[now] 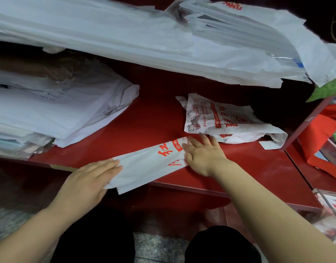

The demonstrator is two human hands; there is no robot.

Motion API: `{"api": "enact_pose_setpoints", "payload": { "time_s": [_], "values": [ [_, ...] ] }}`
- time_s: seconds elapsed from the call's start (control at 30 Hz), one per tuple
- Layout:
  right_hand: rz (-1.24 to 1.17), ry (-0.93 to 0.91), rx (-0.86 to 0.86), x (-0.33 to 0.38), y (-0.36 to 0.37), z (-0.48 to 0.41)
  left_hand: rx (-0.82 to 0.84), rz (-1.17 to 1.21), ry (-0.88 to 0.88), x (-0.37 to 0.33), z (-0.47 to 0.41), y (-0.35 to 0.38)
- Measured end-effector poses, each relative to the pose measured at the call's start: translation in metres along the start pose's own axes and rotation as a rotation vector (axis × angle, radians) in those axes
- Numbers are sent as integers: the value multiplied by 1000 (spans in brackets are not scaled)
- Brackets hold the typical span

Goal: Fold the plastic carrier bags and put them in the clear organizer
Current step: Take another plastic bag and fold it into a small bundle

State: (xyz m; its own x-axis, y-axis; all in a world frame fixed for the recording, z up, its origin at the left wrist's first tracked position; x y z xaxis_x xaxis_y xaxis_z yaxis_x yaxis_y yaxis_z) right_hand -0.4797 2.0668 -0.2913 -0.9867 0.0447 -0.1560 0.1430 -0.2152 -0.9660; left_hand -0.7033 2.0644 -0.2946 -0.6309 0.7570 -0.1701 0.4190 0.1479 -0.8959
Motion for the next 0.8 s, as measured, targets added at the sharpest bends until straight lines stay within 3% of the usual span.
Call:
{"api": "enact_pose_setpoints", "payload": {
  "time_s": [0.2, 0.27, 0.4, 0.53, 0.63, 0.7, 0.8],
  "values": [
    [-13, 25, -46, 5, -13, -30, -218, -72, 128, -26, -5, -15],
    [-58, -14, -234, 13, -21, -19, -227, -80, 129, -35, -9, -12],
    [-344, -316, -654, 38, -26, 42, -231, -79, 105, -61, -19, -3],
    [-397, -415, -626, 49, 12, 80, -155, -37, 105, -98, -25, 12],
    [-458, -386, -720, 31, 20, 88, -84, 45, 153, -125, -23, 19],
    [-609, -340, -786, 12, 18, 93, -44, 150, 231, -136, -16, 20],
    [-712, -316, -752, -3, 21, 97, -35, 364, 263, -129, -8, 13]
  ]
}}
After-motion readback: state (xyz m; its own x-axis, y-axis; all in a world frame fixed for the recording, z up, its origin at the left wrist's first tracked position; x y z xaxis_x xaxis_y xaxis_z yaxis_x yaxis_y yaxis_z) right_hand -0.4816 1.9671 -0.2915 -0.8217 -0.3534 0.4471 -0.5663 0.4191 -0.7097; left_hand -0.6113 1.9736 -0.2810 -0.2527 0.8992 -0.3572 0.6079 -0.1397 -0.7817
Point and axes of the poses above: each hand's wrist, its own z-axis away from the middle knuckle, its own y-axis out of the palm, x = y × z, the point moved 9 cm from there along -z, towards the middle knuckle, and after that the axes turned 1 degree about z, right-handed, at the moved point
